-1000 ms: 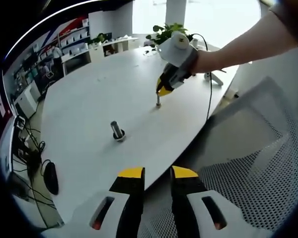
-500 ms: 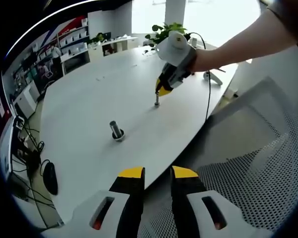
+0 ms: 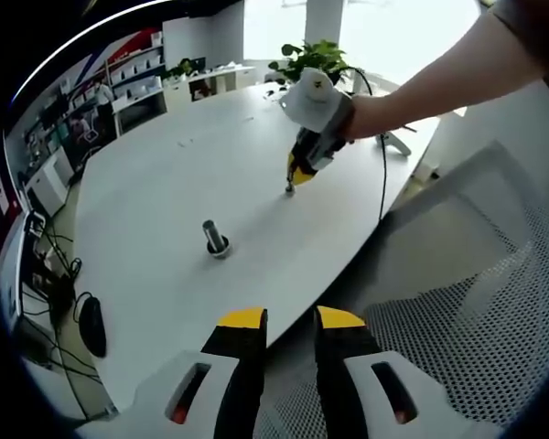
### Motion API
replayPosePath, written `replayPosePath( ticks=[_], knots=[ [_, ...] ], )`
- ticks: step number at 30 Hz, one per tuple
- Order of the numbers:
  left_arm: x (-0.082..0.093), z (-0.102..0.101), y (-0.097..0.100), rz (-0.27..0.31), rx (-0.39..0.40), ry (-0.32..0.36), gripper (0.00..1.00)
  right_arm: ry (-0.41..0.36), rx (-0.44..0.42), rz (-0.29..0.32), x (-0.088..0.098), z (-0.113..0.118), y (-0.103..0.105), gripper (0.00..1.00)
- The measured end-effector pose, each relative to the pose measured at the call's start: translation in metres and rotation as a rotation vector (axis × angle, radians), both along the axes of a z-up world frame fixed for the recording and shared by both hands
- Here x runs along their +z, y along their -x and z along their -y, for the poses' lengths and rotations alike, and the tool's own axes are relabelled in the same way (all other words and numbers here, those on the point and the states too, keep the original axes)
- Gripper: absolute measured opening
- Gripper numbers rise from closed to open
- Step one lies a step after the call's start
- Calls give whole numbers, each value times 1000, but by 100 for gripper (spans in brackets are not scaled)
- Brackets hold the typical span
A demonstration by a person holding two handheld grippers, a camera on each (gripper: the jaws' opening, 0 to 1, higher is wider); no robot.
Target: Place the washer onto the threaded stud by aligning its center hole with the stud, sliding it down to the base, and recovering from edge contact or off-axis alignment until the washer reaches the visible bottom stop.
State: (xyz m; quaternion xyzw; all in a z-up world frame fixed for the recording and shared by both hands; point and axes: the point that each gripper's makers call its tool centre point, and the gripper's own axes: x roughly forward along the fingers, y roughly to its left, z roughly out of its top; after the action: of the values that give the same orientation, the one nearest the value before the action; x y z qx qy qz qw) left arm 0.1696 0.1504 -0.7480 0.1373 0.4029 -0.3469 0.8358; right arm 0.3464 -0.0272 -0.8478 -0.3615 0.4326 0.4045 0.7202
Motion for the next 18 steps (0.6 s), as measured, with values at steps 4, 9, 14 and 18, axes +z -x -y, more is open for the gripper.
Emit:
replayPosePath(
  ticks=[4,9,14,18],
  knots=[
    [-1,-1,0,-4,3,-4,18,26,-10,-26,-11,7,0,14],
    [-1,-2,0,-4,10,-6,18,29,-36,-45,-16,11,-1,14],
    [-1,-3,0,-6,13,-9,18,22,-41,-53,-19,10,2,14],
    [-2,-3,0,-8,15,-10,18,26,-51,-60,-21,14,8,15]
  ],
)
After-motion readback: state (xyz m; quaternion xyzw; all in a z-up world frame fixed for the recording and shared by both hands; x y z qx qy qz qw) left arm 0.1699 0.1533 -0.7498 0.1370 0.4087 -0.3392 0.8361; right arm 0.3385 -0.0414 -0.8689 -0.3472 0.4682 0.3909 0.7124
